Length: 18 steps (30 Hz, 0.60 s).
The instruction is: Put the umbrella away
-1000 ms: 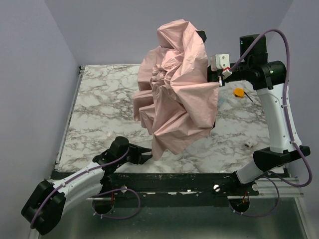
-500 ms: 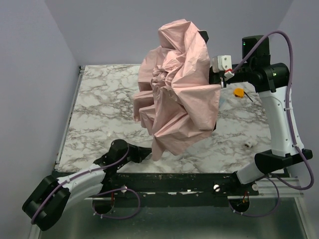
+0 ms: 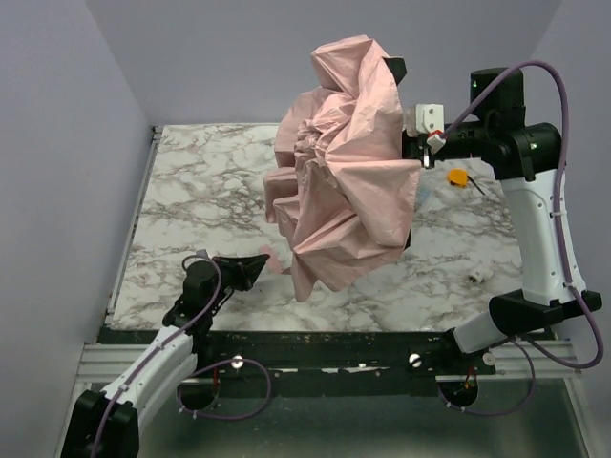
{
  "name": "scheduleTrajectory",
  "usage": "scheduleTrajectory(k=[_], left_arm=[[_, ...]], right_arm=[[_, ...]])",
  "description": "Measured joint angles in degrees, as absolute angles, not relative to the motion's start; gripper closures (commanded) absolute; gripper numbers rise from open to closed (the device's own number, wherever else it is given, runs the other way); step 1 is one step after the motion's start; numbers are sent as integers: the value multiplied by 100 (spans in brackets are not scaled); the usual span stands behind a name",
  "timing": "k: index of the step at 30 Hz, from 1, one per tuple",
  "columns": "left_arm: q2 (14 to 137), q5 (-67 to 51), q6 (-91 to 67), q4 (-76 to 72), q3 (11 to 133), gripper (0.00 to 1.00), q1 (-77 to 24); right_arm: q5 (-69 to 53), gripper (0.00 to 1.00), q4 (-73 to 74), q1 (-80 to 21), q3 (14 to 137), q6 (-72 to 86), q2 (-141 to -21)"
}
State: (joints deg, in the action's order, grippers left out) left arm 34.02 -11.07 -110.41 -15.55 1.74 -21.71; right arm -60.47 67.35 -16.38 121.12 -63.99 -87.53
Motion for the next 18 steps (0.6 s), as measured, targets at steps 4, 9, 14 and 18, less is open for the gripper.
scheduleTrajectory(k=[4,9,14,18], left_arm=[[4005,-1518,-10689,-1629,322,100,-1623],[4980,-2086,-10228,-1778,1022,100,-1120],[5739,-2624,-9782,-2147,1813,100,-974],[6178,-2950,-9487,-2263,2209,100,-974]], right_arm=[[-6045,100,6775,-1638,12101,-6414,-8694],[-6038,100,6978,-1638,12042,-6539,-8552],[-6038,100,7100,-1638,11821,-6676,-8364],[-6071,100,7262,-1638,11701,-6801,-8311]])
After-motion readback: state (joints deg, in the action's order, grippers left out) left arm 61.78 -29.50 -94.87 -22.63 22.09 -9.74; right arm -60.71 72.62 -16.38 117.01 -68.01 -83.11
